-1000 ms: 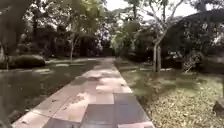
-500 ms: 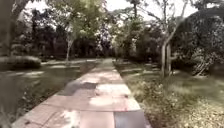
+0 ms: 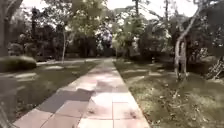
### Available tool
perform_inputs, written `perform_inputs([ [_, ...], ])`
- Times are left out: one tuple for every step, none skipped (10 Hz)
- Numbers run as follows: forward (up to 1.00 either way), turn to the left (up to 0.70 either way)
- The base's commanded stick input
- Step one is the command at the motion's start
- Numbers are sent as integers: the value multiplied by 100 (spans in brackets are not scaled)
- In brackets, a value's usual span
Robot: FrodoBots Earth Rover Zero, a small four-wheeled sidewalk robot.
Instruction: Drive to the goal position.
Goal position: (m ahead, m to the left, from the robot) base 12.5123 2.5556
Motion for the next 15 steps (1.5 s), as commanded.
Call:
perform_inputs([
  [100, 0],
  [100, 0],
  [100, 0],
  [100, 0],
  [100, 0],
  [100, 0],
  [100, 0],
  [100, 0],
  [100, 0],
  [100, 0],
  [100, 0],
  [100, 0],
  [100, 0],
  [100, 0],
  [100, 0],
])
